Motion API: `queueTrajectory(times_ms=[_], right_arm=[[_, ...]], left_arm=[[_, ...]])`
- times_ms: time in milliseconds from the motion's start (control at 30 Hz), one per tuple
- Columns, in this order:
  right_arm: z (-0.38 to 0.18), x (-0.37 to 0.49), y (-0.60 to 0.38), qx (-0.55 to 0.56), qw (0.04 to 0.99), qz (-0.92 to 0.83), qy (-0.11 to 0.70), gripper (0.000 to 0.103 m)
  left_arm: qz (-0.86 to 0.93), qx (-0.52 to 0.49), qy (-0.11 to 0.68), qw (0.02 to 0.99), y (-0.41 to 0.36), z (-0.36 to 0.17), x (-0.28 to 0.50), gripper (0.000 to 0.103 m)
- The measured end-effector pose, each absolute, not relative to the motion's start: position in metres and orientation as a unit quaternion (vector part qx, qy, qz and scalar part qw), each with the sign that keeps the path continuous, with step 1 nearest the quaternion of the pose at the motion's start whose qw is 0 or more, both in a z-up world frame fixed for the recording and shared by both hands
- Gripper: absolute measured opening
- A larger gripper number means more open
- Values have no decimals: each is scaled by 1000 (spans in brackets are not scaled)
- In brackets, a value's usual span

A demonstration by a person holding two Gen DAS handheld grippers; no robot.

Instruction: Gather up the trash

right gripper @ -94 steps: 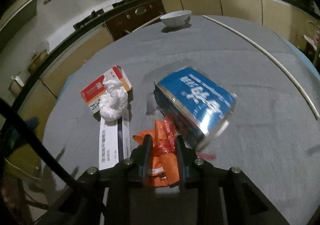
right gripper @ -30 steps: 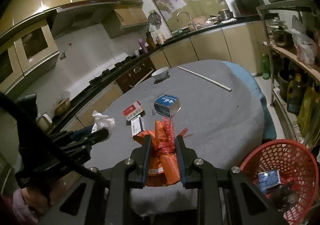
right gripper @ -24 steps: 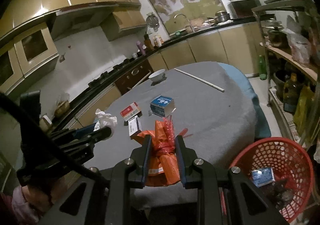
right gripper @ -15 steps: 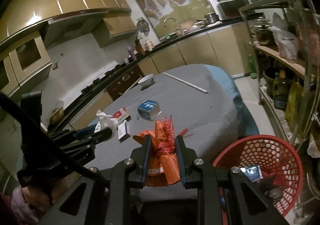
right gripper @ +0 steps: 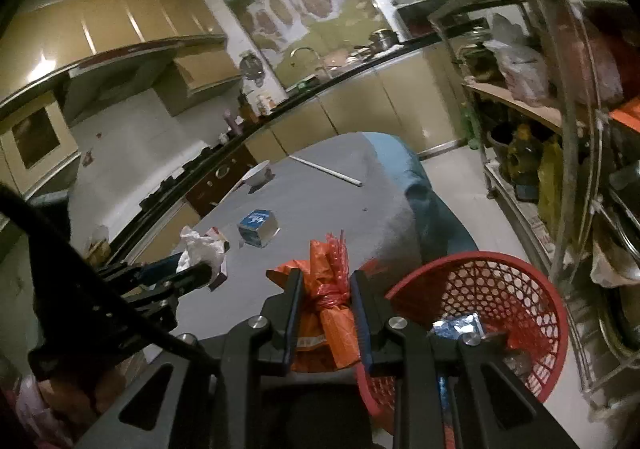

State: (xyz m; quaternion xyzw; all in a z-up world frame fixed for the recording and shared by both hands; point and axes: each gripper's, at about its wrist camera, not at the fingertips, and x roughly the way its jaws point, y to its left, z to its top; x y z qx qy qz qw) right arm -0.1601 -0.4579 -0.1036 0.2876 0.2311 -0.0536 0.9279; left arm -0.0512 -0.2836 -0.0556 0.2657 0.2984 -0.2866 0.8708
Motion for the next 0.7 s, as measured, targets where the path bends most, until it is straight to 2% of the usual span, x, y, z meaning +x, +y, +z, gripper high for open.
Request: queueTrajectory(times_ms=[700], right_arm=[[-106,-179,-472,303,922,-81,228,26]], left_arm=[[-297,291,309,856,-297,-70,-65,35]])
